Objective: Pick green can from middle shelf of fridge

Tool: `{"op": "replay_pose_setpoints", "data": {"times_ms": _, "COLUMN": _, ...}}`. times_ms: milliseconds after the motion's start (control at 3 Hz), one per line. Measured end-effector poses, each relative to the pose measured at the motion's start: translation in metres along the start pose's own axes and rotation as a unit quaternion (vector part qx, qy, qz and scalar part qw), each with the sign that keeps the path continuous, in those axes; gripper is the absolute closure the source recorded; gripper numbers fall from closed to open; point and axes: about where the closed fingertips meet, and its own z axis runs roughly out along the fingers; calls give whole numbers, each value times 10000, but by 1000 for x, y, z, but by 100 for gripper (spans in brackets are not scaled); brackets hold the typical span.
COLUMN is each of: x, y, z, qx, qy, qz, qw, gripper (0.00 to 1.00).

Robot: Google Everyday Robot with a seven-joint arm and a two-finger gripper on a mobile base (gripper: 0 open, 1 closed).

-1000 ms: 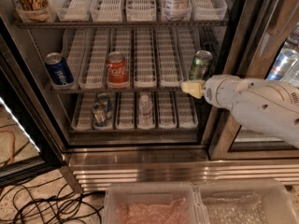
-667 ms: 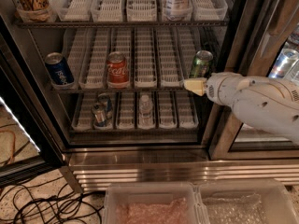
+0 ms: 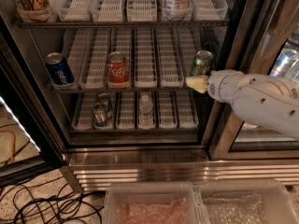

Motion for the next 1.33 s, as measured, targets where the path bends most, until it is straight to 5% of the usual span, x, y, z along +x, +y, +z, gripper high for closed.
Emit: {"op": "replay_pose_setpoints", "data": {"times_ms": 1333, "x": -9, "y": -3, "z": 9, "qx": 149, "qy": -122, "qz": -93, "qw": 9998, "gripper": 24}}
